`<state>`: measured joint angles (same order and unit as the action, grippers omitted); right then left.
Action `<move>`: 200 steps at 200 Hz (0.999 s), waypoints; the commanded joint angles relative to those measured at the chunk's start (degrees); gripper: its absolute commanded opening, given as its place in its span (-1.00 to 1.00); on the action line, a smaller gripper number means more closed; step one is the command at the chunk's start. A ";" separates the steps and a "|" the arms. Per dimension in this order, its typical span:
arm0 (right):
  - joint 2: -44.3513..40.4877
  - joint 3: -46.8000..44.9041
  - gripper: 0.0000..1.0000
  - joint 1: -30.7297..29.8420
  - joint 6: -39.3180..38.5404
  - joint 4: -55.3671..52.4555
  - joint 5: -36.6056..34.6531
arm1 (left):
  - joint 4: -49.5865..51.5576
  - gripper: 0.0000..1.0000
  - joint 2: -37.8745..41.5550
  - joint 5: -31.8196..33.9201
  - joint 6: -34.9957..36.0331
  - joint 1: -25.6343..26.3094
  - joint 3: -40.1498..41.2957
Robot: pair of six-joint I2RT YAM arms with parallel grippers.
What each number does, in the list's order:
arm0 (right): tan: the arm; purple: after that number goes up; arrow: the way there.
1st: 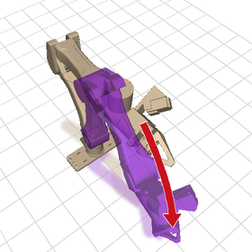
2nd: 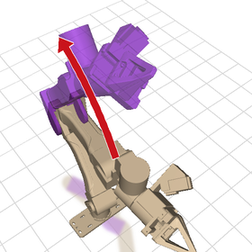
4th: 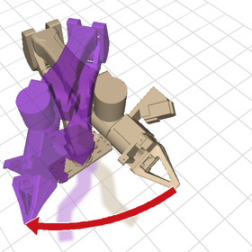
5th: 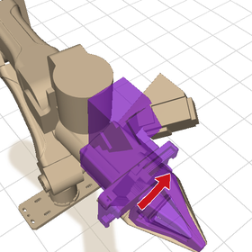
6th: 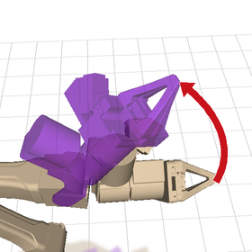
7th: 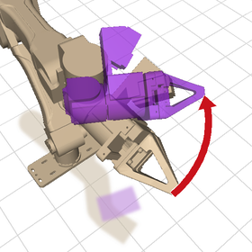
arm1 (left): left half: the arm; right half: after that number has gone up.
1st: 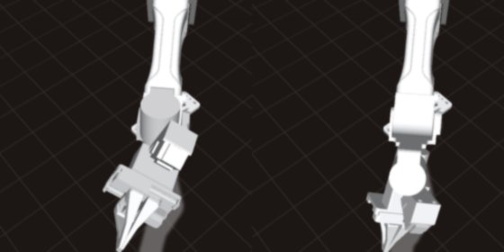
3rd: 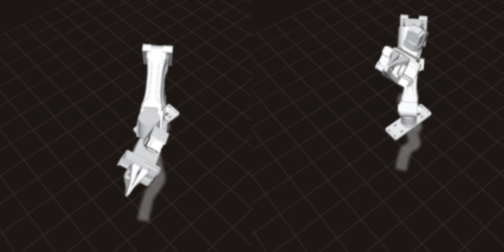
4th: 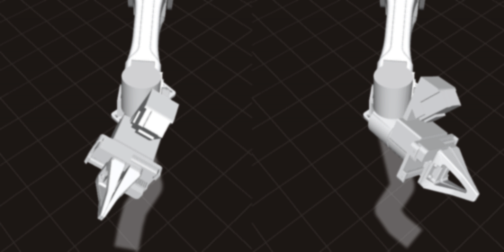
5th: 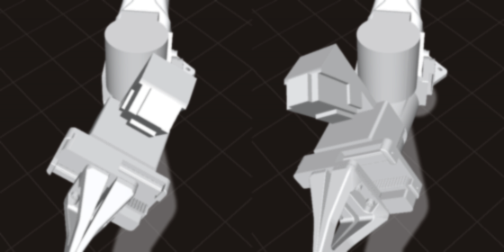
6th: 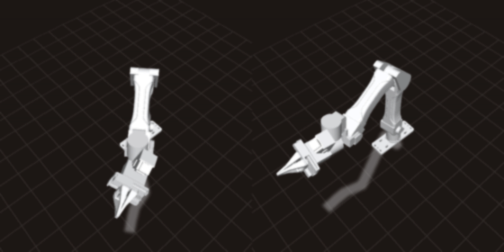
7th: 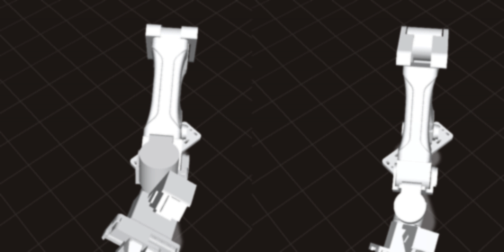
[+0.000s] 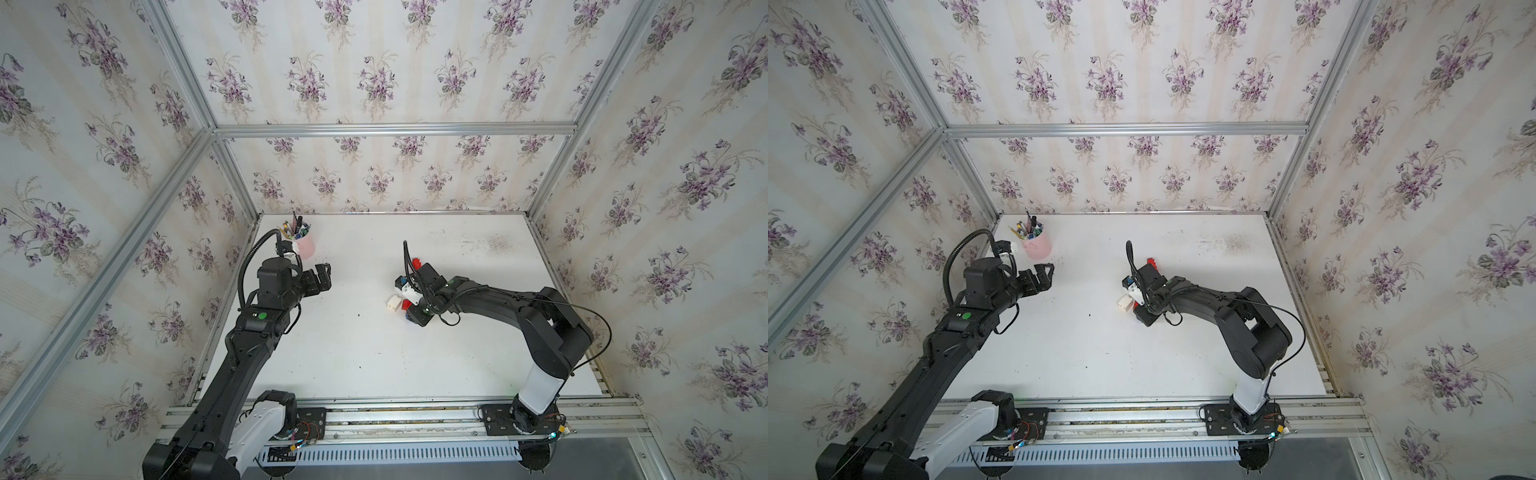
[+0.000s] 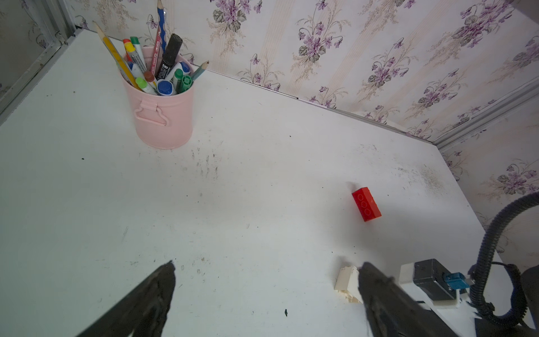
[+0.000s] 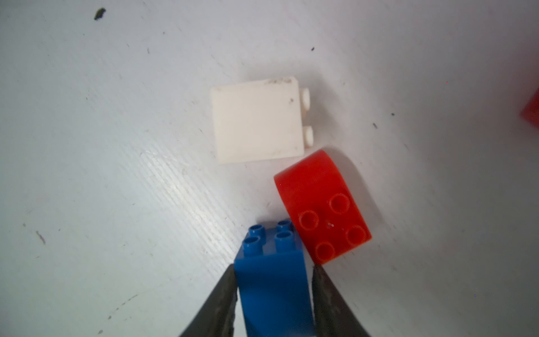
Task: Assemble the letter r with lego
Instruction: Pick up the lego brick from the center of the board.
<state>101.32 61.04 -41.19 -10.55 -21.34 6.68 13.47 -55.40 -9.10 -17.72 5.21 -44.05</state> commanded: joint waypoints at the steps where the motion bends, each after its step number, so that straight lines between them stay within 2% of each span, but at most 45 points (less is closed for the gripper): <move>1: -0.16 0.13 -0.18 -0.04 -0.75 1.57 -0.09 | -1.10 0.99 -0.33 0.14 -0.66 0.06 0.11; 71: 2.39 1.58 -0.19 -0.29 -1.14 0.21 -0.50 | -0.99 1.00 -1.18 0.31 -0.49 0.28 0.02; 155: 3.09 2.45 -0.38 -0.66 -1.58 0.04 -1.18 | -0.98 0.99 -1.47 0.67 -0.85 0.42 0.20; 200: -1.68 -0.78 -0.41 -0.66 -1.10 2.09 1.83 | -0.85 1.00 -2.59 -1.27 -0.56 0.50 -0.49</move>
<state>102.56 61.82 -41.78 -11.31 -20.56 6.17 13.43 -57.06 -8.97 -18.26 5.76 -43.94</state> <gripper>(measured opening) 0.330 0.997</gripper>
